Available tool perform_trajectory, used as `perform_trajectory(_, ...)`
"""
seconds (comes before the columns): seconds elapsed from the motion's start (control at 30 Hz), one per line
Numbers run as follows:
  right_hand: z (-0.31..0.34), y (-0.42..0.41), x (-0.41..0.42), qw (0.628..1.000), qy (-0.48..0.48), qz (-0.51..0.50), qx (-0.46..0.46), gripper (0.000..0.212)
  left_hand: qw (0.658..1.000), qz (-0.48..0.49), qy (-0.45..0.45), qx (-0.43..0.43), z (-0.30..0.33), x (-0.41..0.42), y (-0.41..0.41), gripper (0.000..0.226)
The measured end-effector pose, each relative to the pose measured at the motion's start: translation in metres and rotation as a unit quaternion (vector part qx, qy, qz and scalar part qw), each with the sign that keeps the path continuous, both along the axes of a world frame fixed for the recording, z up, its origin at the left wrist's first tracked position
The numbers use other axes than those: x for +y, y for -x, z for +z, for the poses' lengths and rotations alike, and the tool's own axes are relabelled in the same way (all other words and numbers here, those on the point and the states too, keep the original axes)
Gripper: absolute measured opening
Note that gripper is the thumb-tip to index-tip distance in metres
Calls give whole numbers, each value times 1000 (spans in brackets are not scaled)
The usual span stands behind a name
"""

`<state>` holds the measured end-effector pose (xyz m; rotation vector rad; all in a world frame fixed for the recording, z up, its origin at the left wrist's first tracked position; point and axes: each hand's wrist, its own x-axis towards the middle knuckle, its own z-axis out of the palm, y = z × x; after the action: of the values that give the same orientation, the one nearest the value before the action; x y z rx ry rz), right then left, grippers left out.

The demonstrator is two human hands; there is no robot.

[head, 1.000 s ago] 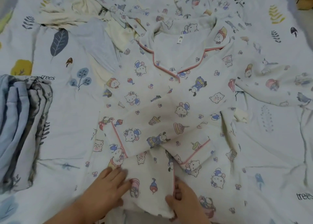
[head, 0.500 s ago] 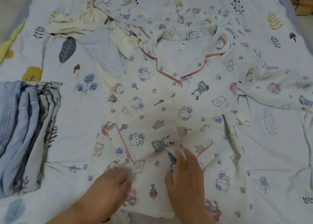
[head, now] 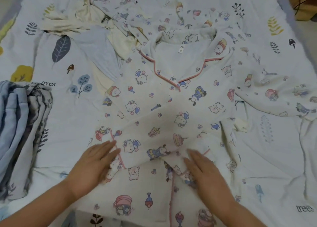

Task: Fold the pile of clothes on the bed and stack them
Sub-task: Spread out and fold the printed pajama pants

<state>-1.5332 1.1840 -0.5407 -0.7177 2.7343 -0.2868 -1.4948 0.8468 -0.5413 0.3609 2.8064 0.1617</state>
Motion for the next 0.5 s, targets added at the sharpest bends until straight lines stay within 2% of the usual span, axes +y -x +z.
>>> perform_trajectory(0.03,5,-1,20,999,-13,3,34,75,999,-15,29,16,1,-13,-1,52)
perform_trajectory(0.1,10,-3,58,994,-45,41,94,67,994,-72,86,13,-1,-38,-4,97)
perform_trajectory(0.17,10,-5,91,985,-93,95,113,63,982,-138,125,18,-5,-54,-6,115)
perform_trajectory(0.27,-1,-5,121,970,-143,164,104,78,967,-206,140,52,-14,-67,0,124)
perform_trajectory(0.4,-10,-1,132,949,-167,246,107,76,956,-245,153,46,-25,-71,11,130)
perform_trajectory(0.5,-13,2,127,944,-147,272,113,74,951,-270,152,-8,-20,-66,18,128)
